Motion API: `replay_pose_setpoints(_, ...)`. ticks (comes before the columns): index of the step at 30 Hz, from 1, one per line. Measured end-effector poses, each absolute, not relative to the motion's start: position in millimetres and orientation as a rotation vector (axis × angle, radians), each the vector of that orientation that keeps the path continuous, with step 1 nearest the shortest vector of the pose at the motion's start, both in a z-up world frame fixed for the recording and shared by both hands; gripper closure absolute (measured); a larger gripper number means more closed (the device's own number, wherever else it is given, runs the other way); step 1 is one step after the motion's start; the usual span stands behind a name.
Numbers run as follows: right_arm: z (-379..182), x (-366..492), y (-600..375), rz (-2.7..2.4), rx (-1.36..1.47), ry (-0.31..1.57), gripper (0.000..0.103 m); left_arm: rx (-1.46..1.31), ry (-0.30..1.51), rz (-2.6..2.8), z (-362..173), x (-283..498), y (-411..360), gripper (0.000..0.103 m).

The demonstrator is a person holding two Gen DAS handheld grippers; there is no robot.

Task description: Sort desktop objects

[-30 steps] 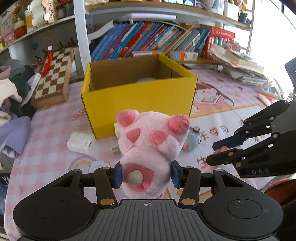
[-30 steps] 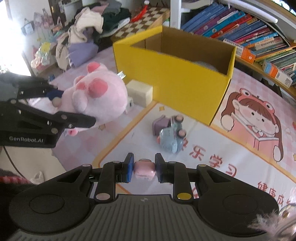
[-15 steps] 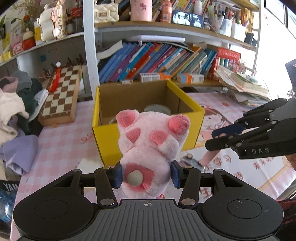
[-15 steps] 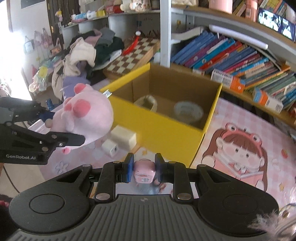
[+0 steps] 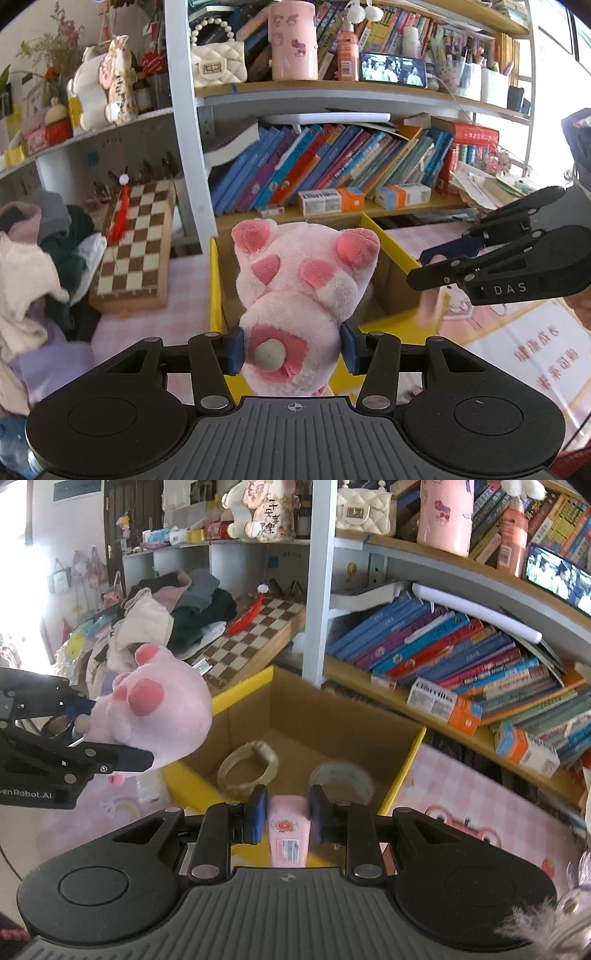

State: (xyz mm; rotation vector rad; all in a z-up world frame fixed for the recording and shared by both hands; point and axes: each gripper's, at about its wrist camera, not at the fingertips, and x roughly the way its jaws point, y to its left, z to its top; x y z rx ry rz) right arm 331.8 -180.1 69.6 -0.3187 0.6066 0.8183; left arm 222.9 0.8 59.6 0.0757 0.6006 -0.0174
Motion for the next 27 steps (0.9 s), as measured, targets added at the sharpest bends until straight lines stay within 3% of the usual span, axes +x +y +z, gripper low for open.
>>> replay_pose_setpoints(15,77.5,388.6,-152.2,0.876,-0.323,0.542,0.080,0.093,0.607,0.008,57.5,288.2,5.8,0.055)
replay_pose_setpoints(27,20.8,435.7,-122.9,0.859,-0.492,0.668,0.080,0.120,0.744,-0.012,16.5,335.6,4.7,0.055)
